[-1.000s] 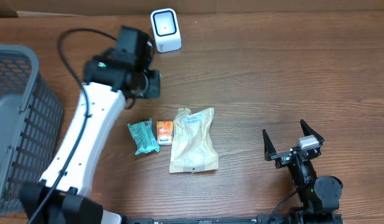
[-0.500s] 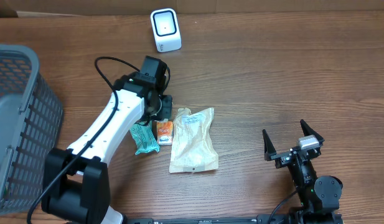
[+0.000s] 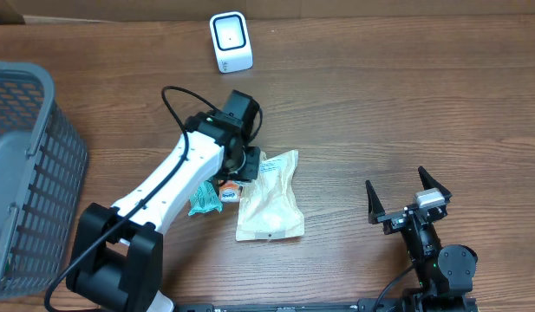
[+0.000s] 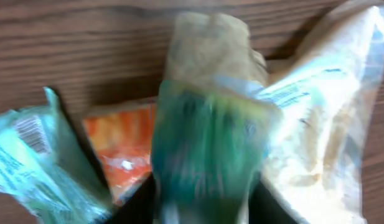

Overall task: Scan the item barcode
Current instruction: 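Carry the blue packet out and drop it beside the orange box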

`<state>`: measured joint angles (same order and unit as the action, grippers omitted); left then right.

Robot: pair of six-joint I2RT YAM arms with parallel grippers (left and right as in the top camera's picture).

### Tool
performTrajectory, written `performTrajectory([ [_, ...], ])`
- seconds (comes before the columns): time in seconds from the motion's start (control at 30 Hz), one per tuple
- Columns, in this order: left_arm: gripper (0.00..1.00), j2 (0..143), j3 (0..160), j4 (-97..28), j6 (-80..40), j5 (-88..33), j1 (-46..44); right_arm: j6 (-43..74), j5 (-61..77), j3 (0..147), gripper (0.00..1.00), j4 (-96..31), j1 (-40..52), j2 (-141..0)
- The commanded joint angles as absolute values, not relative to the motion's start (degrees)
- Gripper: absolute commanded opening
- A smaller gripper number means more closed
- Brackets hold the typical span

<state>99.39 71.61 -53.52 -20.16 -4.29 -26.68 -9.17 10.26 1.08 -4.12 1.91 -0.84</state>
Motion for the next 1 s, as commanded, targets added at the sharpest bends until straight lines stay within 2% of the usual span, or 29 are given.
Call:
performTrajectory([
  [0.0,0.51,99.9,71.4,-54.3,-21.5,-5.5,-27.0,-8.8,10.2,0.5,1.0,-3.9,1.8,-0.2],
  [0.03,0.57,99.8,71.4,-54.7,-21.5,-5.6,-27.0,-8.8,10.2,0.5,1.0,-3.9,1.8,-0.2],
  [0.07,0.58,99.7,71.6,-55.2,-21.6,-5.6,-27.0,-8.8,10.2,0.5,1.0,-3.9,1.8,-0.2],
  [0.37,0.62,92.5,81.8,-61.5,-20.8,-5.3,-25.0,-8.8,10.2,0.5,1.0,-3.9,1.8,-0.2],
  [0.43,0.67,89.7,86.1,-63.8,-20.5,-5.4,-24.0,-8.8,10.2,0.5,1.0,-3.9,1.8,-0.2],
  [0.57,0.89,85.1,94.5,-68.4,-19.2,-5.3,-21.3,-8.8,10.2,0.5,1.0,-3.9,1.8,-0.2],
  [0.63,0.92,83.0,98.2,-70.9,-19.2,-5.3,-19.0,-8.8,10.2,0.5,1.0,-3.9,1.8,-0.2],
  [0.97,0.94,72.2,103.3,-78.8,-18.8,-4.4,-0.6,-8.8,10.2,0.5,1.0,-3.9,1.8,-0.2],
])
